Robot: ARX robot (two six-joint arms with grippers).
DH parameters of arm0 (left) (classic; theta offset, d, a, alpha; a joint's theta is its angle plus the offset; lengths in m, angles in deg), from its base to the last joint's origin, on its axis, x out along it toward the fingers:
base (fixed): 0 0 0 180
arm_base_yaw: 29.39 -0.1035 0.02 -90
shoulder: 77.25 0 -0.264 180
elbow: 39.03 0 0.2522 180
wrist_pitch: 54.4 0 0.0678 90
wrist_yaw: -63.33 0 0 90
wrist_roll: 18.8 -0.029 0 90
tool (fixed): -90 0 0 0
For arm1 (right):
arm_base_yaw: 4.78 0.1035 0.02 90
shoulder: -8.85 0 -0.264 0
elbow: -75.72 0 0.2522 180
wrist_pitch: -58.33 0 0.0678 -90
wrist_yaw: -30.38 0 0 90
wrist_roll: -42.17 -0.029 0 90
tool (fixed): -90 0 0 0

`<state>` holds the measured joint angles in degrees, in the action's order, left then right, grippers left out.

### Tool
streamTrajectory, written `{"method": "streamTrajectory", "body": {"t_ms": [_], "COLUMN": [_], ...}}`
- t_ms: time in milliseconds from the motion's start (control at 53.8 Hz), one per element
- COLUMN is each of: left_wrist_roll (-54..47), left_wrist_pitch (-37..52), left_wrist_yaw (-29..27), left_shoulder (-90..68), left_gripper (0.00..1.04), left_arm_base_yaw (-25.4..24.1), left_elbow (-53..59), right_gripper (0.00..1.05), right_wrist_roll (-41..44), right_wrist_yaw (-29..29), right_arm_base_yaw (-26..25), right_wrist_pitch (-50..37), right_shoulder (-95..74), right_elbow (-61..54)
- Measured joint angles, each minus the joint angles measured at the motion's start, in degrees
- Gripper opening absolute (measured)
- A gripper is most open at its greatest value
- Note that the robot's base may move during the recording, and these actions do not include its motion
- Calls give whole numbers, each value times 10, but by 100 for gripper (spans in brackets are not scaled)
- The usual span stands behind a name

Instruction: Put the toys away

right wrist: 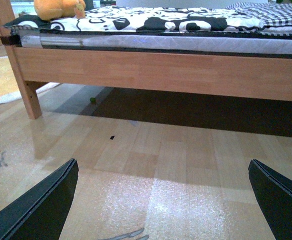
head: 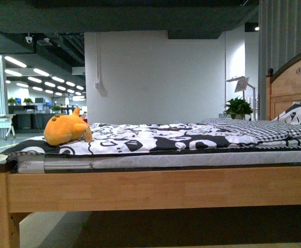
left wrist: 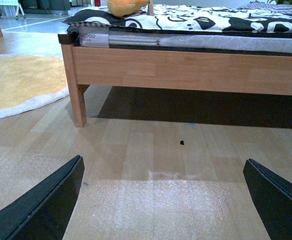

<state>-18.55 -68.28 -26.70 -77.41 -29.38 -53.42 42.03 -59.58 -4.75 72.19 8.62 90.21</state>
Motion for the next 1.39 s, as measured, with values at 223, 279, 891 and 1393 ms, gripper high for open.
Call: {"method": "streamTrajectory", "body": {"t_ms": [223, 279, 891, 1393], "left_wrist_roll": [0, 0, 0, 0], "left_wrist_pitch": [0, 0, 0, 0], "left_wrist_yaw": [0, 0, 0, 0], "left_shoulder": [0, 0, 0, 0], "left_gripper": [99, 99, 99, 99], "left_arm_base_yaw": [0, 0, 0, 0], "left_elbow": [0, 0, 0, 0], "right_gripper": [104, 104, 104, 104], "right_wrist_roll": [0, 0, 0, 0], "right_wrist_yaw": [0, 0, 0, 0], "right_arm_base_yaw": [0, 0, 0, 0], "right_wrist_pitch": [0, 0, 0, 0], "right_shoulder": [0, 0, 0, 0], "right_elbow": [0, 0, 0, 0]}}
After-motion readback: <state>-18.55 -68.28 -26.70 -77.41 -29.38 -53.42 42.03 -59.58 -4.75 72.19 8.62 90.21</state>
